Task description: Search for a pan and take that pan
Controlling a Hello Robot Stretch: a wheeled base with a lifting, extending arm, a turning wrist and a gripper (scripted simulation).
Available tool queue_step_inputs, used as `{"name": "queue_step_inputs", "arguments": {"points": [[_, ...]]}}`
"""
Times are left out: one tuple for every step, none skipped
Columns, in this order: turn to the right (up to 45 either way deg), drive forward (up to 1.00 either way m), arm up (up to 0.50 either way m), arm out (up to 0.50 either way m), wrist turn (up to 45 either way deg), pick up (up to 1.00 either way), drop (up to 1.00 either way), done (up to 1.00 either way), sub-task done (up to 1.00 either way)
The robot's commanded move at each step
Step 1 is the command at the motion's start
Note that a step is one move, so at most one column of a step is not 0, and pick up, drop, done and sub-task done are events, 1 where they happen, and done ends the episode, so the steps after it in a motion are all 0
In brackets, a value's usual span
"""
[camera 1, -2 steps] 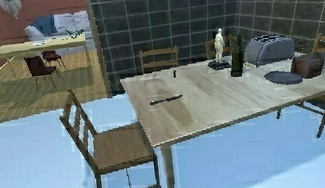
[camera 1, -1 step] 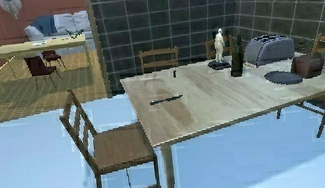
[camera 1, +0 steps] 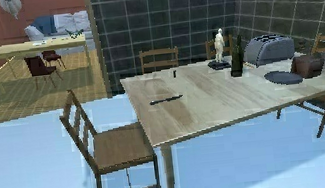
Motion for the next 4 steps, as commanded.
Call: {"name": "queue_step_inputs", "arguments": {"points": [[0.0,0.00,0.00,0.00,45.0,0.00,0.00,0.00,0.00],[0.0,0.00,0.00,0.00,45.0,0.00,0.00,0.00,0.00],[0.0,0.00,0.00,0.00,45.0,0.00,0.00,0.00,0.00],[0.0,0.00,0.00,0.00,24.0,0.00,0.00,0.00,0.00]]}}
